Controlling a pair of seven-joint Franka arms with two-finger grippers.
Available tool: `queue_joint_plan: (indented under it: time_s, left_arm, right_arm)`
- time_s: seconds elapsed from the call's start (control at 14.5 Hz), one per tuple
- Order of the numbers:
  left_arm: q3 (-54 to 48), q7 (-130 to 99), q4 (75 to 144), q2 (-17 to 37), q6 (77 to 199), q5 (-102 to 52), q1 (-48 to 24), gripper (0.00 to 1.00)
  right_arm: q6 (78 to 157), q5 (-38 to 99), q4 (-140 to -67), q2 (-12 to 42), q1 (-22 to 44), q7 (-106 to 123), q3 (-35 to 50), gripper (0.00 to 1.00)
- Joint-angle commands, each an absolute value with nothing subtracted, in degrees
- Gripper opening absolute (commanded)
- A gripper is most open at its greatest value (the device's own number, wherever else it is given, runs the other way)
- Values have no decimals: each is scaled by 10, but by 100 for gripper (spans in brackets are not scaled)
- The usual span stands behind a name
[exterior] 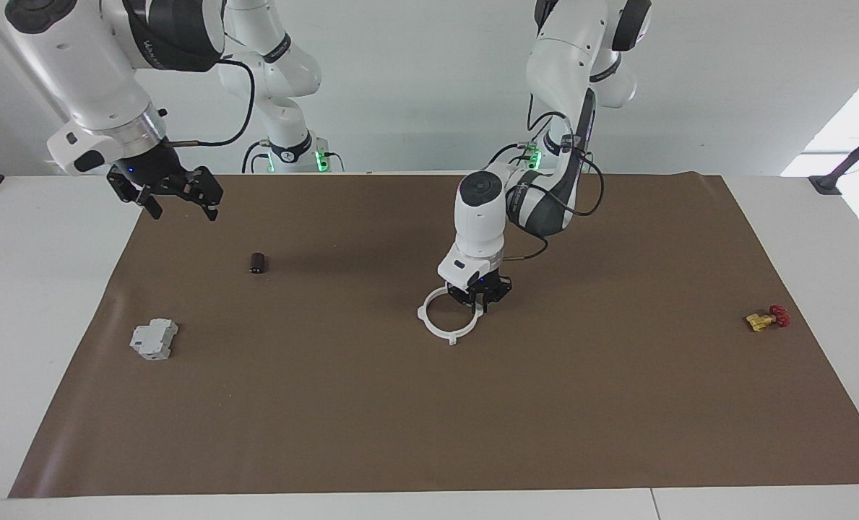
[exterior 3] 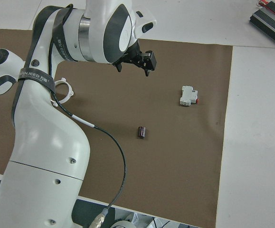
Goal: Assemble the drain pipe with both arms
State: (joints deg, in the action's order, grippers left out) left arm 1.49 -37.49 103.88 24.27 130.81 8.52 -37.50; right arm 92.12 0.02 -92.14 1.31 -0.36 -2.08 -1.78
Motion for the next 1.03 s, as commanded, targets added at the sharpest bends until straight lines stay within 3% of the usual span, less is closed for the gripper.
queue_joint_plan:
  time_s: [0.0,0.07,0.14,0.48,0.96]
  left_arm:
    - [20,-386,1054,234,1322,92,-381,87]
    - [20,-386,1053,234,1322,92,-380,97]
    - [21,-385,1054,234,1321,92,-379,100]
    - [20,-384,1066,191,1304,92,-344,100]
    - [20,-349,1162,64,1296,92,-216,100]
  right_arm:
    - [923,5,-913,18,-11,-5,-15,100]
    - [922,5,-914,18,-11,-5,-14,100]
    - [923,5,-915,18,-11,-5,-15,100]
    - [923,4,-914,18,-10,-5,-15,100]
    - [924,4,-913,18,-9,-6,-14,100]
